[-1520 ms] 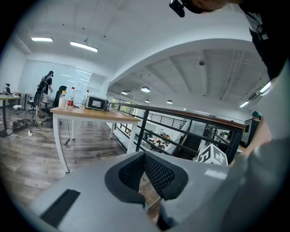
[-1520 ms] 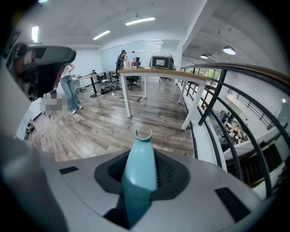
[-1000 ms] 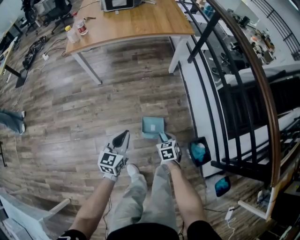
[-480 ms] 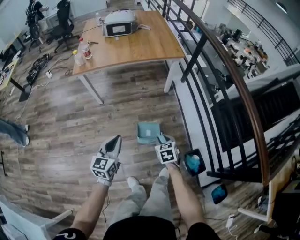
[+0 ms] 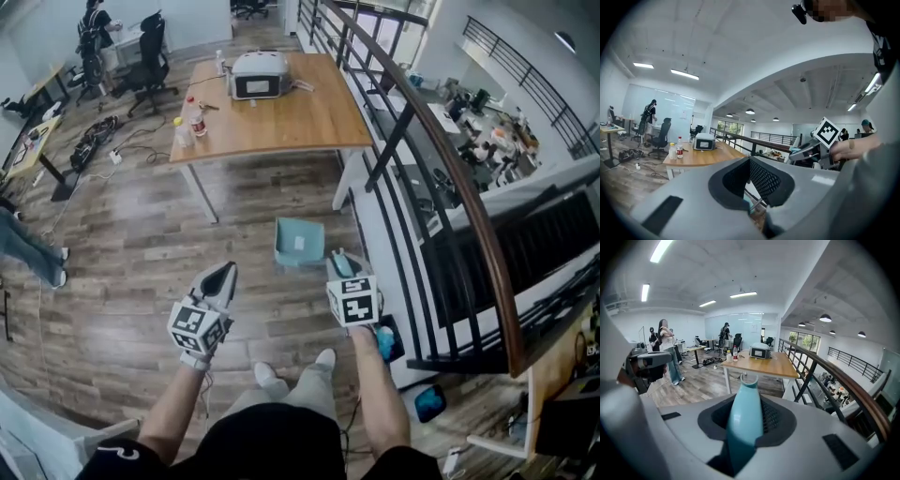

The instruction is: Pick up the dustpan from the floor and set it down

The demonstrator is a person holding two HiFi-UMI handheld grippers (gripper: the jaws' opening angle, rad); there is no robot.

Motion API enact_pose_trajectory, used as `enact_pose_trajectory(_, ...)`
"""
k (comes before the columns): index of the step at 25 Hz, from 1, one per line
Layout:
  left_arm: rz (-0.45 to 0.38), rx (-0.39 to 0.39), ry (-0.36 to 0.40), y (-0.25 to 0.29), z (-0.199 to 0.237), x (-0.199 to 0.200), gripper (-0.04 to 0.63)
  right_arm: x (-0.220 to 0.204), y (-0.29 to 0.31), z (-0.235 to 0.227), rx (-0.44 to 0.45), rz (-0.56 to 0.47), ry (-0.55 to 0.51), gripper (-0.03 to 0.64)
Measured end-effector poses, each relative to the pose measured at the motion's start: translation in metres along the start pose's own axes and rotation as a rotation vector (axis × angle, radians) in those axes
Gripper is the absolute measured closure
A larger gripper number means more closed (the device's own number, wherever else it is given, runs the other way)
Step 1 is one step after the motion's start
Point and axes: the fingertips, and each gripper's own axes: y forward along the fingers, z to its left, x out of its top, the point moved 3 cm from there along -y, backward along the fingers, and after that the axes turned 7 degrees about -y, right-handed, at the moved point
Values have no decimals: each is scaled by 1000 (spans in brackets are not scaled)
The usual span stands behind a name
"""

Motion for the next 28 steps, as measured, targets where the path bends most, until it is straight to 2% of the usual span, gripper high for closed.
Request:
enact_pose_trajectory(5, -13, 52, -1, -25, 10, 23, 598, 35, -36, -5, -42, -76, -35, 528)
enact_pose_trajectory(10, -25, 77, 10, -41, 18, 33, 598, 49, -58, 2, -39, -103, -34, 528)
enact_pose_trajectory(21, -21, 74, 32, -46, 12, 36, 598, 53, -69, 9, -37, -143, -50, 528)
enact_pose_trajectory(28, -18, 73, 15, -48, 12, 34, 598, 49, -67, 13, -29, -132, -48, 528)
